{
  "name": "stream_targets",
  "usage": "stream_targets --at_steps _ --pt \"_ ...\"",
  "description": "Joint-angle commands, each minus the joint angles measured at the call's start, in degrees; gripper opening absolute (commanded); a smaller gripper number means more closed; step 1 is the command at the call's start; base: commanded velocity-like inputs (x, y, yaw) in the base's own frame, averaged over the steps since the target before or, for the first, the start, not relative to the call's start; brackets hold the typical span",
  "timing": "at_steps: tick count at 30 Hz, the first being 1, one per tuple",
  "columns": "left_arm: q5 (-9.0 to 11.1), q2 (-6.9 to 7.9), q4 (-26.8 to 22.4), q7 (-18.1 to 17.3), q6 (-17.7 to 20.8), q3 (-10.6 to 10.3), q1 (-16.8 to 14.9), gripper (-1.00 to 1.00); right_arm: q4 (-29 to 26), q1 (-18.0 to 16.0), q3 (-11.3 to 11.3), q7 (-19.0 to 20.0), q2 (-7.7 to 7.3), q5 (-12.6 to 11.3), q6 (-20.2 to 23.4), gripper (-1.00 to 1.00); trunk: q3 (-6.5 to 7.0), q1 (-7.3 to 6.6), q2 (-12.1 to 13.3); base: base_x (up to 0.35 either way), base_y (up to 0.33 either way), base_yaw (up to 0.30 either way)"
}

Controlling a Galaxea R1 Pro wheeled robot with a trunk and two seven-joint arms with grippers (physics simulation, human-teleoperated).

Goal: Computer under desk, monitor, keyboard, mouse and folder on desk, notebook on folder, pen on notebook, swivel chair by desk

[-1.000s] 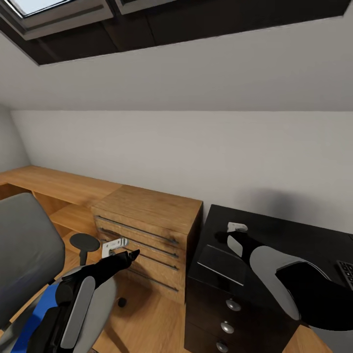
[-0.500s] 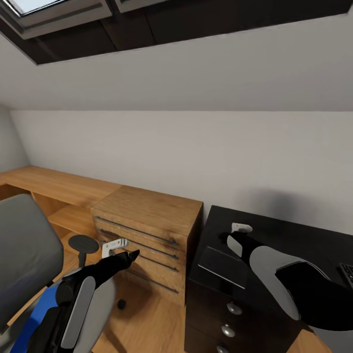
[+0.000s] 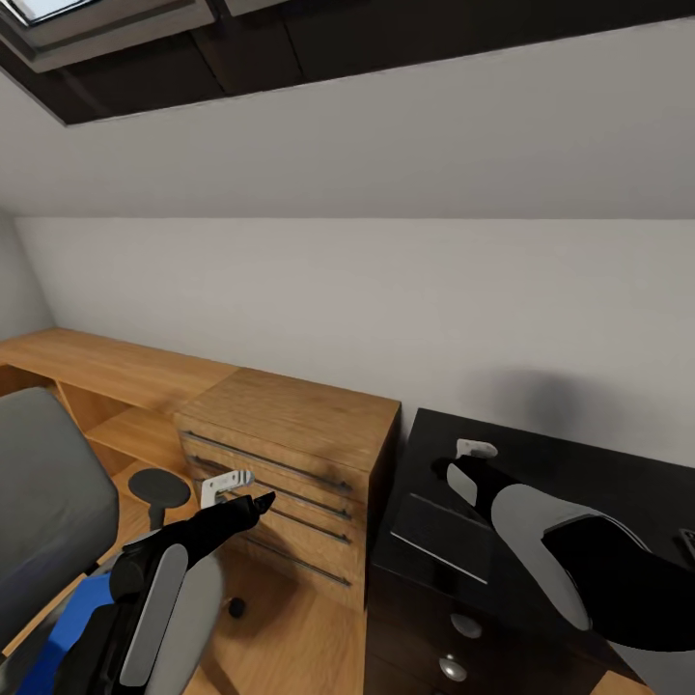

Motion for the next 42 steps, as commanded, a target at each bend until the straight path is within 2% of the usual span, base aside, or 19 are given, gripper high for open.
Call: stream_targets --at_steps 1,12,32,42 --pt "0.5 -0.05 -0.1 0.2 0.3 0.1 0.0 1.0 -0.1 0.0 0.5 -0.3 0.0 -0.4 0.6 1.0 -0.06 0.0 0.0 0.006 0.0 0.0" --pt "0.5 -0.1 -0.2 0.2 0.3 0.1 0.0 1.0 -0.2 0.0 0.5 -0.2 0.0 -0.4 3.6 1.0 -2.04 2.41 -4.4 0.002 0.0 0.0" --pt "0.5 -0.05 -0.2 0.2 0.3 0.1 -0.1 1.0 -0.2 0.0 0.5 -0.2 0.07 -0.4 3.7 1.0 -5.63 6.81 -12.5 0.0 0.0 0.0" --pt "0.6 -0.06 -0.1 0.2 0.3 0.1 -0.1 1.0 -0.2 0.0 0.6 -0.2 0.07 -0.4 3.7 1.0 -5.63 6.81 -12.5 0.0 0.0 0.0"
